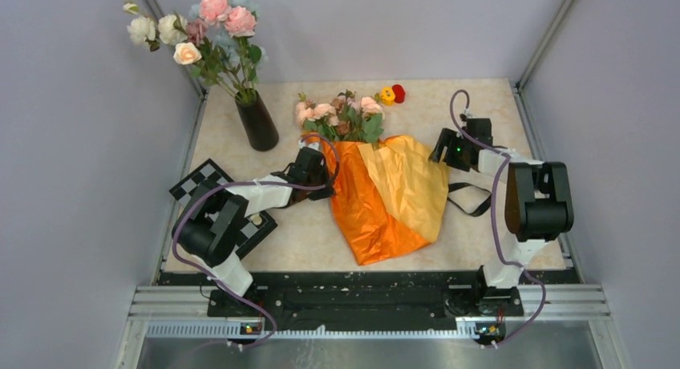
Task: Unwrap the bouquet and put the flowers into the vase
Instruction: Unfold the wrapping paper at the center of the board.
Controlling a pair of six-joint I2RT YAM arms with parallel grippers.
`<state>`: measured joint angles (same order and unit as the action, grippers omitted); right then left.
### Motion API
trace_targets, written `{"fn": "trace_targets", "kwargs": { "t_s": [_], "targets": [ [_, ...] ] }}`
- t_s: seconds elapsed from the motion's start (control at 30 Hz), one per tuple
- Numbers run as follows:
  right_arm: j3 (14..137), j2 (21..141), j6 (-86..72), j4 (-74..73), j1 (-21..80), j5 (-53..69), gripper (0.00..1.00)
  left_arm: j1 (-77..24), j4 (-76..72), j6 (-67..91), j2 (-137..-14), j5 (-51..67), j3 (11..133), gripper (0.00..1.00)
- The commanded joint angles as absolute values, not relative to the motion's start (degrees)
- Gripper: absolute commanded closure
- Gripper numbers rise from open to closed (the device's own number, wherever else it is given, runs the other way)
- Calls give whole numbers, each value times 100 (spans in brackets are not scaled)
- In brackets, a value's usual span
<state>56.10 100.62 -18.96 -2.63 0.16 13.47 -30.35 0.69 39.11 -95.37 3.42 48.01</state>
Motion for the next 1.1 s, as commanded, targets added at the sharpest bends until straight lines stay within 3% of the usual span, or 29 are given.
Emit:
{"fn": "trace_targets", "kwargs": {
  "t_s": [0.0, 0.33, 0.47, 1.07],
  "targets": [
    [6096, 10309, -1713, -564, 374, 501, 33, -3005, 136, 3932, -9437, 356, 4945, 100],
    [6293, 10543, -1876, -965, 503, -581, 71, -2997, 117, 3942, -9431, 325, 4831, 100],
    [6296, 10528, -1910, -1016, 487, -700, 100, -2989, 102, 3949, -9407, 295, 4735, 100],
    [5758, 10142, -2174, -952, 33, -586, 100, -2978, 44, 4077, -9272, 193, 4431, 100]
  ]
}}
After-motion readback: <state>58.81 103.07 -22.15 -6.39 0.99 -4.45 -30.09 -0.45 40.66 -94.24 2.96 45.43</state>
